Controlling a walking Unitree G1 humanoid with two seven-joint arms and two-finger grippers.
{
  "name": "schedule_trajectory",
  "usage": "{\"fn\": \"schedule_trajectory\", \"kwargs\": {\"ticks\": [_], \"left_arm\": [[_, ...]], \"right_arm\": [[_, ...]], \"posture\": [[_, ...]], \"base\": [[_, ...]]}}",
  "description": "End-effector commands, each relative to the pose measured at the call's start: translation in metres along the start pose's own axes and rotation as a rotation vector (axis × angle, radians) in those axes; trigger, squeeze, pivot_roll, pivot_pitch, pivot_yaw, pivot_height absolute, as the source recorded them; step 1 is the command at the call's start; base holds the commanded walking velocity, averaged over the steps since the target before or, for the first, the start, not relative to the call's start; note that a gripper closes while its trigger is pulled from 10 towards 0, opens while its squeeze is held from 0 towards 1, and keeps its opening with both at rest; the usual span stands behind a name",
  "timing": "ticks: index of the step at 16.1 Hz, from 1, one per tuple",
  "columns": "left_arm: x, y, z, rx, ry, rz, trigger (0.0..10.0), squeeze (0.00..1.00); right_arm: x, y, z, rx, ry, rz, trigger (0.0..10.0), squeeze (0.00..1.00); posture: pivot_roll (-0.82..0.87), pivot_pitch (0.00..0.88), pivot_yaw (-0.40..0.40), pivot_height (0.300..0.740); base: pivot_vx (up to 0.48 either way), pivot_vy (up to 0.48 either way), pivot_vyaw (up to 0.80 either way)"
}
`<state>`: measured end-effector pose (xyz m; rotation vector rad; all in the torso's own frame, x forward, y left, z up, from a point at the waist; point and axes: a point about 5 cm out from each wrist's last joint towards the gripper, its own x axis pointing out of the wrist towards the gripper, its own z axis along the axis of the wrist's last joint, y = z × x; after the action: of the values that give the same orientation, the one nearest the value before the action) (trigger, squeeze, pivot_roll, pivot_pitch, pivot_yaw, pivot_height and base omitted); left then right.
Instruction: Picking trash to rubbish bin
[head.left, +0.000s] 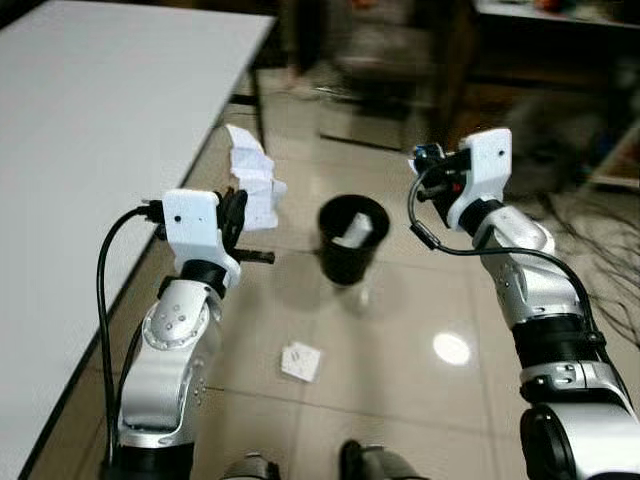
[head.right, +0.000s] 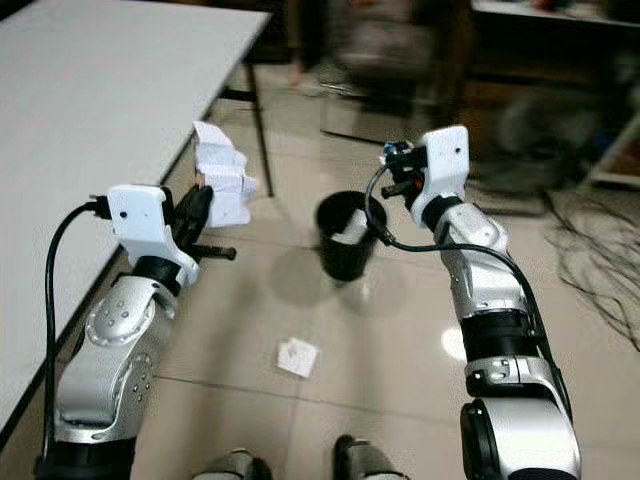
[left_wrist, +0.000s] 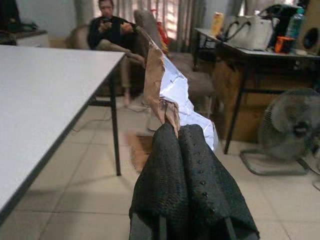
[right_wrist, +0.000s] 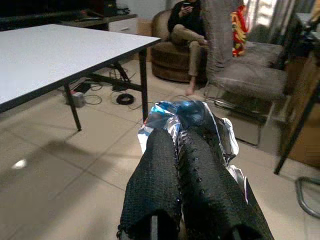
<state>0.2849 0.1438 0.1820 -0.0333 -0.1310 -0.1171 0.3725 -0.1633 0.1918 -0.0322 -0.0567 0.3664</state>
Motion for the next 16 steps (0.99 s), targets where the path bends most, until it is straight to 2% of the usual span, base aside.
{"fn": "schedule_trajectory", "kwargs": {"ticks": [1,5,16], "left_arm": [[-0.0004,0.0041,-0.0024,0.002,0.017,0.019,0.0,0.0],[0.0014,0.0068,-0.003,-0.005,0.02,0.023,0.0,0.0],[0.0,0.0067,-0.006,-0.014,0.036,0.019,0.0,0.0]], "right_arm": [[0.0,0.0062,0.0023,0.0,-0.017,0.02,10.0,0.0],[-0.0003,0.0121,-0.0015,0.008,-0.01,0.034,10.0,0.0],[-0.0013,0.0117,-0.0038,0.005,0.0,0.026,10.0,0.0]], "posture": [[-0.06,0.129,0.03,0.74],[-0.07,0.132,0.035,0.74],[-0.07,0.134,0.042,0.74]], "base": [[0.0,0.0,0.0],[0.0,0.0,0.0],[0.48,0.0,0.0]]}}
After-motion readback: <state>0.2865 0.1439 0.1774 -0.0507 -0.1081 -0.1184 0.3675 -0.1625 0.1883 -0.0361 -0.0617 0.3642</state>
